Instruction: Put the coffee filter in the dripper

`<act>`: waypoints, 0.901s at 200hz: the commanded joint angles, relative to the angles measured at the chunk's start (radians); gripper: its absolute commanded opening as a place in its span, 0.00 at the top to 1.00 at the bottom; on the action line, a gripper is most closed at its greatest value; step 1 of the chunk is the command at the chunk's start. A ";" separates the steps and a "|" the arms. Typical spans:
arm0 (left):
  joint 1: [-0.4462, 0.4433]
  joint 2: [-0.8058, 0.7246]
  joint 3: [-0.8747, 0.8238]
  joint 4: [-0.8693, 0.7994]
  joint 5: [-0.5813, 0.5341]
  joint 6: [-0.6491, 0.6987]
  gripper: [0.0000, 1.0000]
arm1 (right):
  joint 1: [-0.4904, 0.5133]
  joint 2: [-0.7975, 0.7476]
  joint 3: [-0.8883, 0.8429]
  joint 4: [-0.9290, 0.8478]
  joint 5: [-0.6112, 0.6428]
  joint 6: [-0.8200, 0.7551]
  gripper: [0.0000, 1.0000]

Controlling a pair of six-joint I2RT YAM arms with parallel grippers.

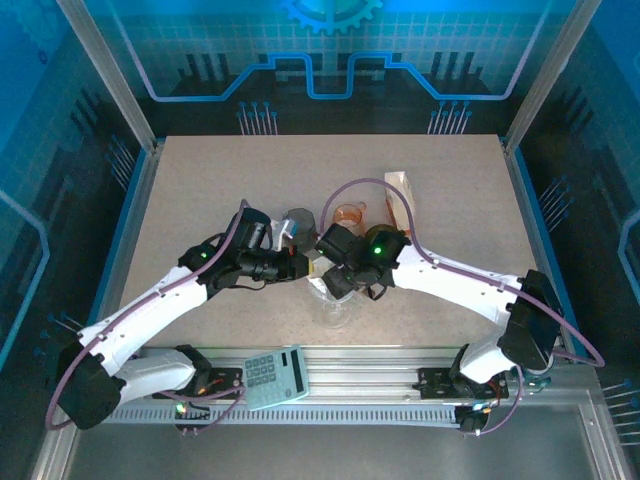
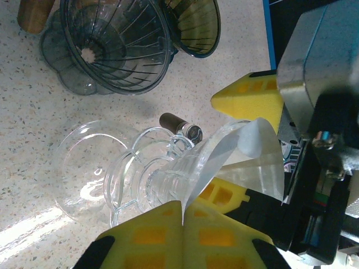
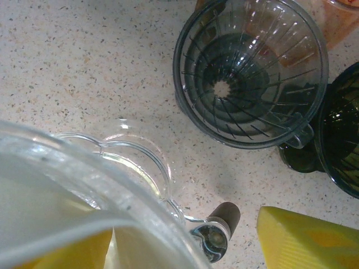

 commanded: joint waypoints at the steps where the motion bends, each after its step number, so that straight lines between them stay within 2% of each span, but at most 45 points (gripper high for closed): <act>1: 0.005 0.017 0.013 -0.029 -0.001 0.007 1.00 | -0.003 -0.013 -0.043 0.018 -0.013 -0.004 0.25; 56: 0.005 0.021 0.011 -0.022 0.000 0.008 1.00 | -0.008 -0.070 -0.069 0.053 -0.032 0.005 0.22; 103: 0.005 0.028 0.016 -0.021 0.005 0.014 1.00 | -0.006 -0.162 -0.129 0.110 -0.111 -0.033 0.19; 142: 0.006 0.038 0.023 -0.024 0.003 0.015 1.00 | 0.002 -0.171 -0.126 0.095 -0.148 -0.069 0.19; 180: 0.005 0.040 0.035 -0.030 0.005 0.020 1.00 | 0.005 -0.178 -0.114 0.081 -0.120 -0.059 0.19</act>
